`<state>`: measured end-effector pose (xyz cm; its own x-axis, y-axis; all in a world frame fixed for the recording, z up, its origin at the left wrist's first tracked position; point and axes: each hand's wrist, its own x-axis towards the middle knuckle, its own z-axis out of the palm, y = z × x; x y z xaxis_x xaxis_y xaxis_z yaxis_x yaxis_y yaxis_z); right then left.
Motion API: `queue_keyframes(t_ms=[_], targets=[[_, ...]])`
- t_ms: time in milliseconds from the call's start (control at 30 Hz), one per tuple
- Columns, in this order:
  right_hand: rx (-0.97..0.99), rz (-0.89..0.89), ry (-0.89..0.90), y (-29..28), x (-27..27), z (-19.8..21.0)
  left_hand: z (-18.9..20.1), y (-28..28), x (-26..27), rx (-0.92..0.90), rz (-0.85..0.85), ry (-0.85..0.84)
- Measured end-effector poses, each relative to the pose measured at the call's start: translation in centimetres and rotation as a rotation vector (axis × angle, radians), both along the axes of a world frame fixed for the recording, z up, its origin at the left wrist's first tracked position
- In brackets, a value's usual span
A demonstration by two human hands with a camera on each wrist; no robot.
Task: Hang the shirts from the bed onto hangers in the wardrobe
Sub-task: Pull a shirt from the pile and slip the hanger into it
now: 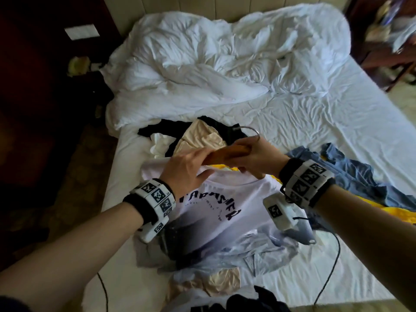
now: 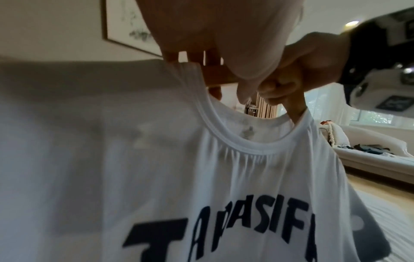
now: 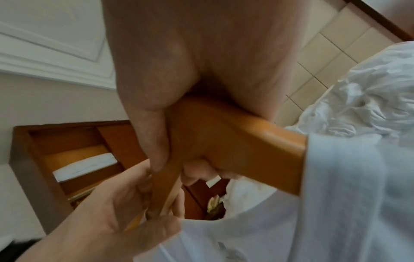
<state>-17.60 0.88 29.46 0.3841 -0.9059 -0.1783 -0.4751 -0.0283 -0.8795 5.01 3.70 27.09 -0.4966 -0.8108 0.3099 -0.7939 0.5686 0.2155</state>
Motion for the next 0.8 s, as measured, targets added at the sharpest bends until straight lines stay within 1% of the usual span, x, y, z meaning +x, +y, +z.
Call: queue_keyframes(t_ms=[67,133,267,300,367,433,500,567,667,733,800], targets=[[-0.081,0.011,0.011,-1.7,0.4,3.9,3.1,-1.5,-0.5,-0.094,0.031,0.024],[-0.141,0.026,0.029,-3.3,1.1,7.9,6.4,-3.2,-1.2,-0.125,0.093,0.084],[-0.307,0.042,0.040,-6.0,2.4,15.2,13.7,-5.9,-2.4,-0.066,0.263,0.239],[-0.333,0.025,0.031,-6.6,2.5,16.1,14.7,-6.4,-2.8,-0.038,0.282,0.272],[-0.430,0.003,0.032,-7.7,3.1,18.9,17.8,-7.6,-2.8,-0.045,0.324,0.328],[-0.513,-0.043,0.046,-8.5,3.2,21.0,20.1,-8.6,-2.5,-0.070,0.352,0.332],[-0.580,-0.071,0.059,-9.0,3.1,22.6,22.1,-9.4,-2.0,-0.108,0.356,0.346],[-0.618,-0.084,0.113,-9.3,2.5,23.4,23.7,-10.0,-1.4,-0.156,0.358,0.371],[-0.651,-0.083,0.244,-9.4,1.0,23.5,25.4,-10.4,-0.1,-0.151,0.433,0.435],[-0.657,-0.091,0.294,-9.4,-0.2,23.4,26.1,-10.5,0.7,-0.176,0.511,0.423],[-0.652,-0.108,0.318,-9.0,-1.0,23.3,26.3,-10.5,1.3,-0.207,0.535,0.402]])
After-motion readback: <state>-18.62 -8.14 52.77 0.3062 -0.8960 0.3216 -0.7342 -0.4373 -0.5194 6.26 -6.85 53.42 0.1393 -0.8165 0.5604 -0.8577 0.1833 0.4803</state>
